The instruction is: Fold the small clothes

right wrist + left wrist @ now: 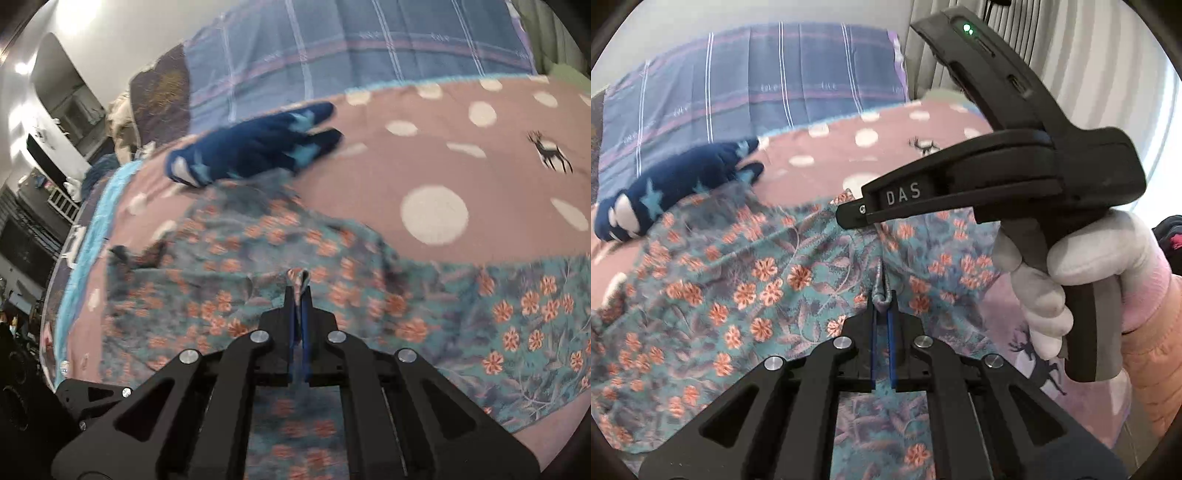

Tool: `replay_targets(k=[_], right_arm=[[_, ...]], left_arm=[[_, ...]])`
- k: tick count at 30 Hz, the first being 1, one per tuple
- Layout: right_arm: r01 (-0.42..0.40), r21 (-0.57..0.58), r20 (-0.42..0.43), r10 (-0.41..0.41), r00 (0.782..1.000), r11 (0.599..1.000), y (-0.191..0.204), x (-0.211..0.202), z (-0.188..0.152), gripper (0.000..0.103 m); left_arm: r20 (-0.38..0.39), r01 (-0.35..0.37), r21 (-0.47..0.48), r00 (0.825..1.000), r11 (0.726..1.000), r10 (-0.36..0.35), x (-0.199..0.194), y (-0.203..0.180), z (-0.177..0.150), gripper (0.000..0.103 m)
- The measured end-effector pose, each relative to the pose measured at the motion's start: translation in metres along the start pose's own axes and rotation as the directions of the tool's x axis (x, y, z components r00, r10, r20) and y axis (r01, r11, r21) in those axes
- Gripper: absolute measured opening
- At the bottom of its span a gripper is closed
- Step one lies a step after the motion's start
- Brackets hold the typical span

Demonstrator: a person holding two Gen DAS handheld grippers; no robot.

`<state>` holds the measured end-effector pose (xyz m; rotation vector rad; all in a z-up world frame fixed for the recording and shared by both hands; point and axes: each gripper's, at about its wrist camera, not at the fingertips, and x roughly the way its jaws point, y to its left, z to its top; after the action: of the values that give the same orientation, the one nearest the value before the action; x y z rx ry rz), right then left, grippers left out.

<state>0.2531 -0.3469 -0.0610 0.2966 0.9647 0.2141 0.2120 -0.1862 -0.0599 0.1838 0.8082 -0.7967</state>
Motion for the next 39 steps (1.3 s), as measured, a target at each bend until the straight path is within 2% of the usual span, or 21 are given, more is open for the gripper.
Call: replay_targets(k=[3,5,7,9,12,14,16,17,18,21,24,29,32,34,36,38,39], right_arm=[[0.014,0.009,-0.027,-0.013,1.000,1.000,-0.010,0.016,-0.009,0.003],[0.036,0.004,-0.037,-0.036,0.999,0.999,-0.016,0.020,-0.018,0.004],[0.039,0.003,-0.037,-0.039,0.999,0.999,-0.019,0.020,-0.023,0.004],[0.046,0.018,-0.027,-0.046,0.999,0.999,-0.025,0.016,-0.026,0.008],[0.022,0.074,-0.035,-0.019,0.999,0.997,-0.035,0.010,-0.032,0.012],[-0.006,0.092,-0.052,0.011,0.999,0.996,-0.036,0.006,-0.039,0.025],[-0.013,0.070,-0.068,0.018,0.998,0.997,-0.028,0.003,-0.048,0.029],[0.004,0.038,-0.072,-0.001,0.997,0.999,-0.020,0.002,-0.053,0.029],[0.020,0.016,-0.070,-0.019,0.997,1.000,-0.014,0.001,-0.055,0.029],[0.051,-0.041,-0.041,-0.053,0.998,0.998,0.011,-0.003,-0.051,0.029],[0.005,-0.074,-0.030,-0.007,1.000,0.997,0.047,0.000,-0.032,0.029],[-0.104,-0.172,-0.073,0.092,0.993,0.980,0.127,0.022,0.000,0.034],[-0.192,-0.190,-0.130,0.169,0.977,0.963,0.180,0.049,0.020,0.036],[-0.225,-0.200,-0.155,0.196,0.968,0.954,0.206,0.062,0.029,0.042],[-0.238,-0.234,-0.190,0.196,0.962,0.943,0.238,0.080,0.040,0.049],[-0.213,-0.274,-0.217,0.156,0.964,0.938,0.264,0.098,0.046,0.053],[-0.181,-0.306,-0.237,0.109,0.965,0.935,0.280,0.111,0.049,0.054]], left_arm=[[-0.031,-0.027,0.009,0.999,1.000,0.027,0.005,0.005,-0.013,0.010],[-0.012,-0.059,-0.005,0.998,0.998,0.059,-0.011,0.018,-0.022,0.034],[0.028,-0.125,-0.034,0.992,0.992,0.126,-0.038,0.037,-0.036,0.041],[0.049,-0.201,-0.071,0.978,0.977,0.204,-0.063,0.059,-0.051,0.042],[0.049,-0.328,-0.184,0.938,0.927,0.342,-0.111,0.106,-0.083,0.050],[0.027,-0.410,-0.262,0.902,0.873,0.432,-0.141,0.140,-0.105,0.053],[-0.011,-0.475,-0.325,0.867,0.818,0.499,-0.168,0.166,-0.133,0.057],[-0.035,-0.492,-0.353,0.857,0.796,0.515,-0.176,0.178,-0.144,0.057],[-0.057,-0.496,-0.373,0.856,0.784,0.515,-0.179,0.188,-0.153,0.057],[-0.103,-0.472,-0.416,0.874,0.778,0.475,-0.175,0.210,-0.172,0.057],[-0.102,-0.390,-0.443,0.917,0.807,0.387,-0.162,0.222,-0.176,0.057],[-0.076,-0.365,-0.423,0.926,0.829,0.369,-0.145,0.234,-0.163,0.057],[-0.051,-0.331,-0.422,0.938,0.844,0.342,-0.140,0.245,-0.158,0.057],[-0.041,-0.304,-0.424,0.948,0.853,0.317,-0.134,0.247,-0.156,0.057],[-0.020,-0.272,-0.429,0.956,0.862,0.292,-0.134,0.248,-0.159,0.057],[0.006,-0.239,-0.445,0.963,0.863,0.269,-0.134,0.250,-0.161,0.057],[0.016,-0.225,-0.453,0.965,0.863,0.260,-0.135,0.252,-0.163,0.057]])
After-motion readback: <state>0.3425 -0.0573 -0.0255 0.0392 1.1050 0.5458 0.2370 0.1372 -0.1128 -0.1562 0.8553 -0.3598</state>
